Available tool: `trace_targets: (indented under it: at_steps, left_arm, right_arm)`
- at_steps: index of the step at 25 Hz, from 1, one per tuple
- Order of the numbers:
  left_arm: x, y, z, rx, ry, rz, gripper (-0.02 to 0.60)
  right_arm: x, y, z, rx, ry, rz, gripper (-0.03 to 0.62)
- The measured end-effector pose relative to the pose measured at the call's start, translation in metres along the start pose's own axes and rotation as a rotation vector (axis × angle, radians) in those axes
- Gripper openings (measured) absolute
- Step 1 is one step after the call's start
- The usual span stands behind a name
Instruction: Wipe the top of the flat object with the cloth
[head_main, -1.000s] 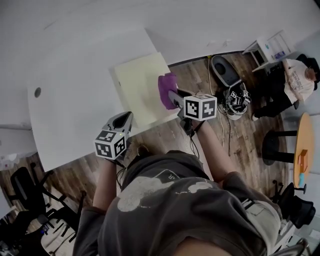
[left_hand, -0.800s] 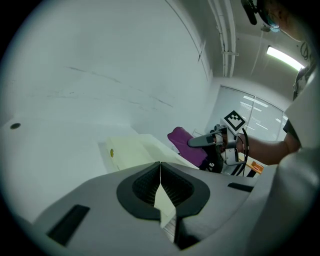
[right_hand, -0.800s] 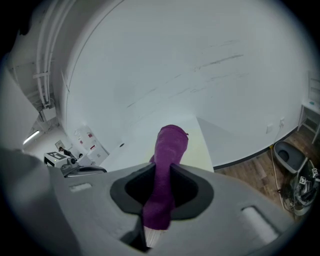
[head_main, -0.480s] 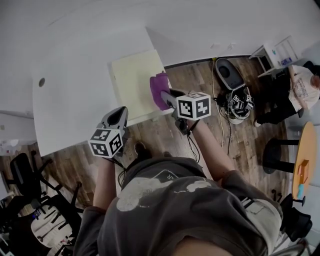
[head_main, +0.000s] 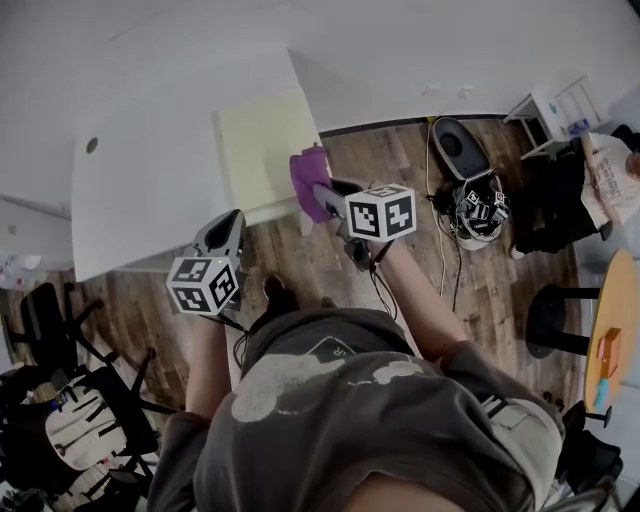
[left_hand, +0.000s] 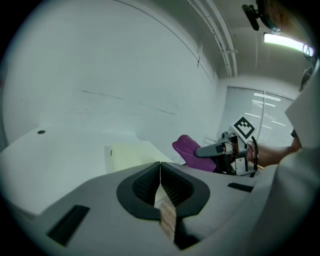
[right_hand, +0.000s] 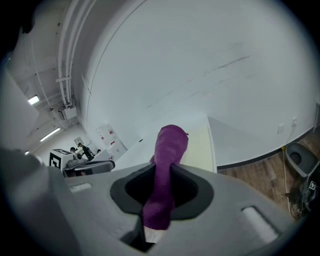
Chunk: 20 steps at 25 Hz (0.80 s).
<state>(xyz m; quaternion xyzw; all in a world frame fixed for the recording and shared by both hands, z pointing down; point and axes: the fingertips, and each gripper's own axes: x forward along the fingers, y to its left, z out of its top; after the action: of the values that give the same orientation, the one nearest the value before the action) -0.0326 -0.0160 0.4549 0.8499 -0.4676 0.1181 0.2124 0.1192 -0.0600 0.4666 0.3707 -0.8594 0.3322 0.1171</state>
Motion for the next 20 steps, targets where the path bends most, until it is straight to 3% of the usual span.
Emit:
trace_targets:
  at_steps: [10,20]
  left_arm:
    - [-0.034,-0.042,-0.032,-0.046,-0.021,0.09,0.0]
    - [-0.04,-0.052,-0.024,-0.043,-0.028,0.116,0.0]
  right_arm:
    - [-0.032,0.005,-0.037,-0.017,0.045,0.055,0.075]
    - [-0.032,0.013,-0.04,0.021,0.043,0.104,0.075]
